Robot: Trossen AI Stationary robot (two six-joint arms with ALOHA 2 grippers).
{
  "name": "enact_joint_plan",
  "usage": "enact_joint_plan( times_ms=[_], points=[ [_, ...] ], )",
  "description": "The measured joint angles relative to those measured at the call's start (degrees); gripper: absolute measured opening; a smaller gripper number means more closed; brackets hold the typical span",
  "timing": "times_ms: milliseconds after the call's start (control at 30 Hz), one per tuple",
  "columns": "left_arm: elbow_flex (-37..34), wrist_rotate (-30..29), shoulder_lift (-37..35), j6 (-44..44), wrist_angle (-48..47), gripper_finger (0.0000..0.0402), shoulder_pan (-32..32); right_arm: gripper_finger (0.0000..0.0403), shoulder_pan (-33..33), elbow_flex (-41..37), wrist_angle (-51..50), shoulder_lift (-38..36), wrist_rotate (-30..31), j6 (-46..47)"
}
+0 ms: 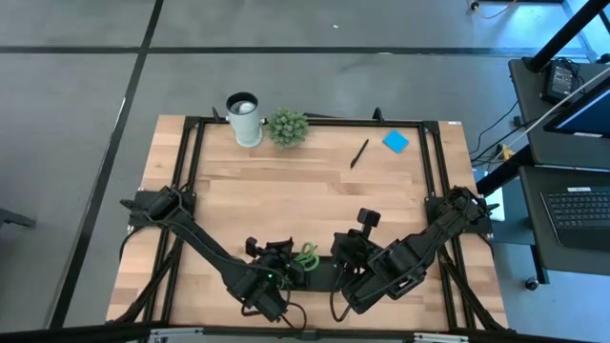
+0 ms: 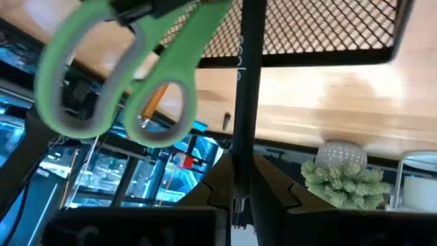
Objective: Pick and place office supplies into organizer
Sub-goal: Put the bottom black pen into the black desk organizer
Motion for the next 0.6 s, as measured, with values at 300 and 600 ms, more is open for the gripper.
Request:
enact_joint_plan(
  times_ms=[300, 600],
  points=[
    [0.0, 2.0, 0.0, 0.0, 0.8, 0.0026, 0.0, 0.0012, 0.0, 0.0, 0.1, 0.0, -0.1, 0.0],
    [0.0, 1.1, 0.0, 0.4, 0.8, 0.0049, 0.0, 0.0012, 0.0, 0.0, 0.1, 0.0, -0.1, 0.0]
  ],
)
